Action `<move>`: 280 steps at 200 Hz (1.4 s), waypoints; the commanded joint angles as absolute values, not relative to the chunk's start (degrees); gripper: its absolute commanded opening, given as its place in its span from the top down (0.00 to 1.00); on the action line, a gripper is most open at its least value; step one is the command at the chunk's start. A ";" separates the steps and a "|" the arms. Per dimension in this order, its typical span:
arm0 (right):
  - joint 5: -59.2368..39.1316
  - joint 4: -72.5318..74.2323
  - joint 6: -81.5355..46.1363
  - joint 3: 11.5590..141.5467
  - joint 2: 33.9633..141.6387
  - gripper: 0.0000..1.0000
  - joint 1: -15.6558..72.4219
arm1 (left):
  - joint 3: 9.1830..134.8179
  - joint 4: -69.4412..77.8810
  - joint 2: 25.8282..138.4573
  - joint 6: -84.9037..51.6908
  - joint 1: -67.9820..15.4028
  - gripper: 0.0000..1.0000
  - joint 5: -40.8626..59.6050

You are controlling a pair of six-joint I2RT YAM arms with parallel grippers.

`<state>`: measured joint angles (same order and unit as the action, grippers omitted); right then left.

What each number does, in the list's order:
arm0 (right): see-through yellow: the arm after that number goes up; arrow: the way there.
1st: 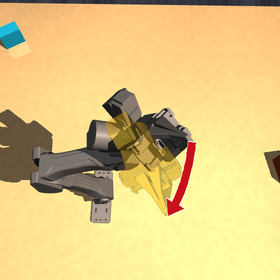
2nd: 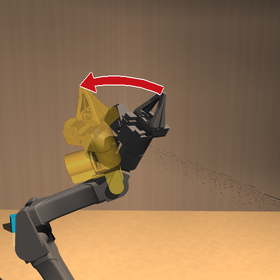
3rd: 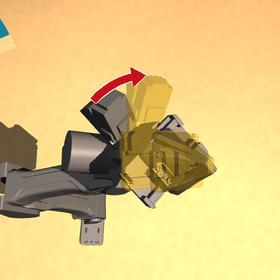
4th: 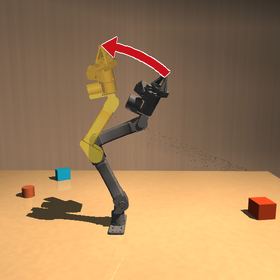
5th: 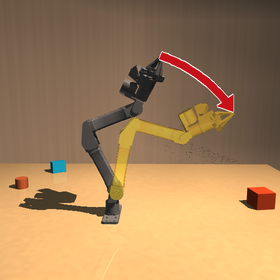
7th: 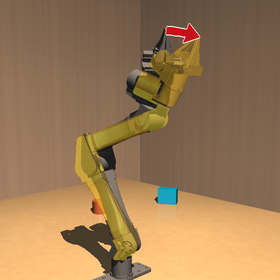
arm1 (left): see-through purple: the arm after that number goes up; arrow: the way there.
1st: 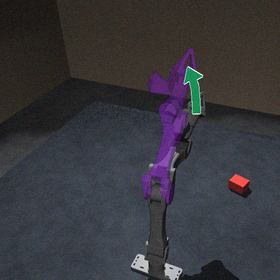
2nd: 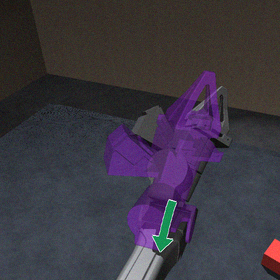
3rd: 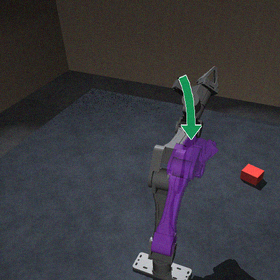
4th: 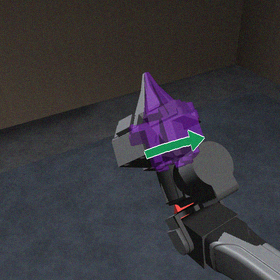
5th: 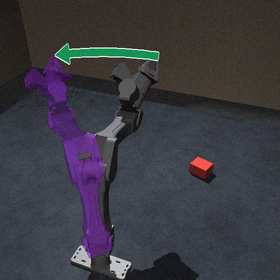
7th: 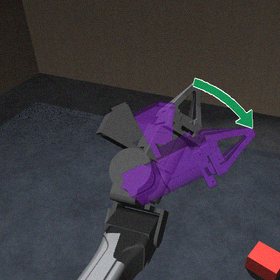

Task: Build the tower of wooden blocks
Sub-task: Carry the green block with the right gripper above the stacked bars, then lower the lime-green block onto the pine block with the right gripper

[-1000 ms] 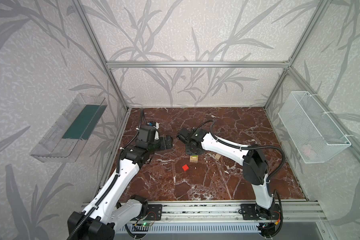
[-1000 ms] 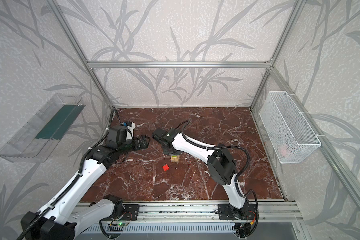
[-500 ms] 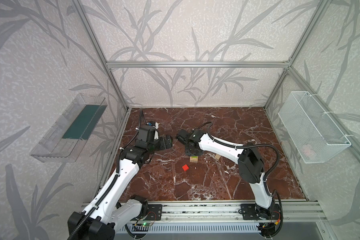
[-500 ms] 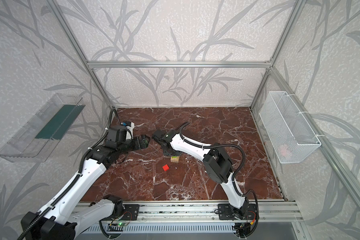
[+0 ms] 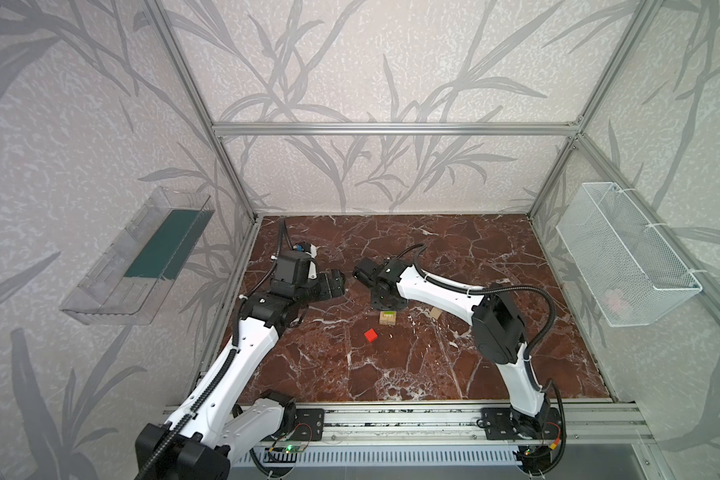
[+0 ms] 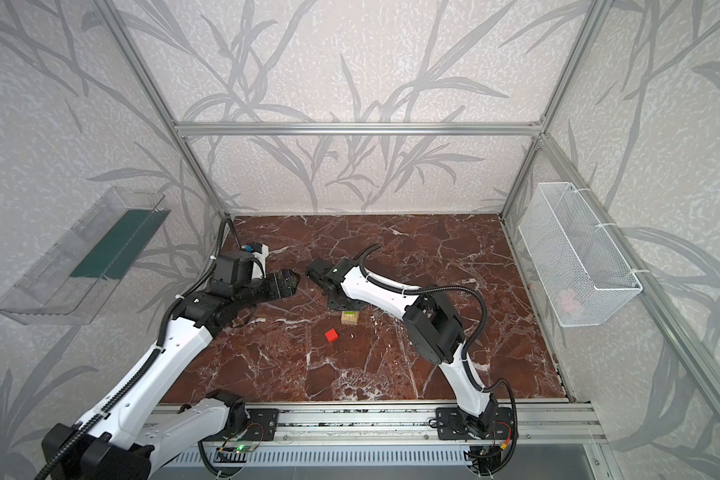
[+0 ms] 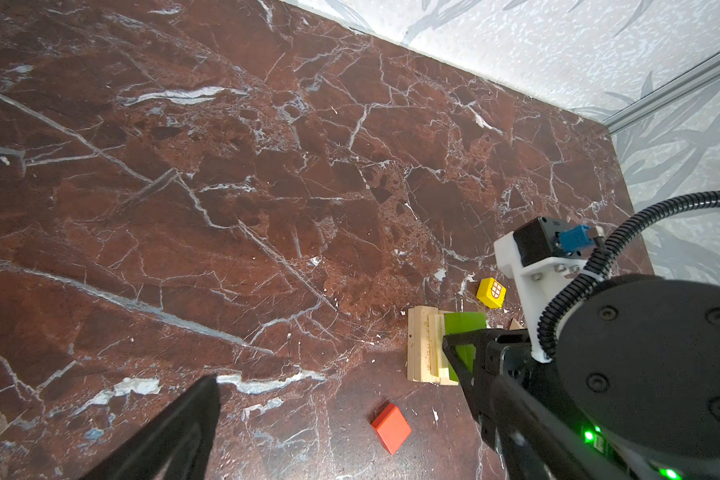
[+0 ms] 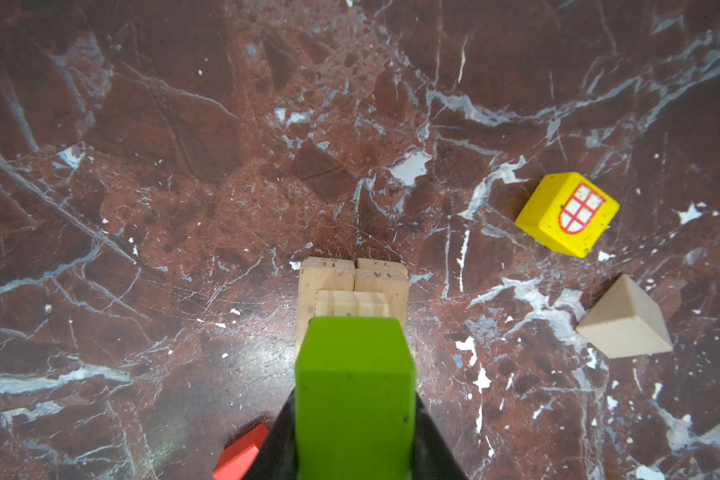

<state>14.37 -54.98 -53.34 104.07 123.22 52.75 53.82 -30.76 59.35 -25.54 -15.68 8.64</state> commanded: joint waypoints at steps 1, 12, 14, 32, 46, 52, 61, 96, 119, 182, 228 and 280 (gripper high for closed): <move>14.40 -55.28 -54.07 104.45 124.43 0.76 52.47 | 53.01 -30.06 59.55 -25.49 -15.29 0.01 8.33; 14.29 -55.17 -54.09 104.40 124.44 0.75 52.44 | 53.05 -30.06 59.63 -25.48 -15.29 0.01 8.26; 14.27 -55.15 -54.11 104.41 124.47 0.75 52.46 | 52.99 -30.06 59.60 -25.49 -15.29 0.01 8.31; 14.06 -55.20 -54.05 104.41 124.59 0.74 52.45 | 52.94 -29.93 59.53 -25.49 -15.29 0.00 8.18; 14.06 -55.03 -54.08 104.40 124.64 0.74 52.47 | 52.92 -29.95 59.57 -25.55 -15.29 0.01 8.17; 14.06 -55.03 -54.06 104.41 124.76 0.74 52.47 | 52.93 -29.97 59.56 -25.54 -15.30 0.01 8.17; 14.06 -55.00 -53.92 104.40 124.82 0.73 52.40 | 52.92 -29.97 59.62 -25.55 -15.30 0.00 8.17; 14.06 -55.16 -54.17 104.32 124.98 0.70 52.38 | 52.98 -29.99 59.66 -25.57 -15.22 0.00 8.10; 13.91 -54.88 -54.33 104.13 125.17 0.69 52.36 | 52.94 -29.96 59.69 -25.58 -15.26 0.00 8.09; 13.45 -54.93 -55.35 103.98 125.15 0.53 52.33 | 52.97 -29.97 59.61 -25.58 -15.21 0.00 8.14; 13.36 -54.14 -56.47 103.69 125.25 0.48 51.89 | 52.94 -30.06 59.41 -25.43 -15.20 0.00 8.01; 12.13 -52.66 -57.62 102.57 125.49 0.54 51.11 | 52.85 -30.06 59.35 -25.49 -15.21 0.00 7.91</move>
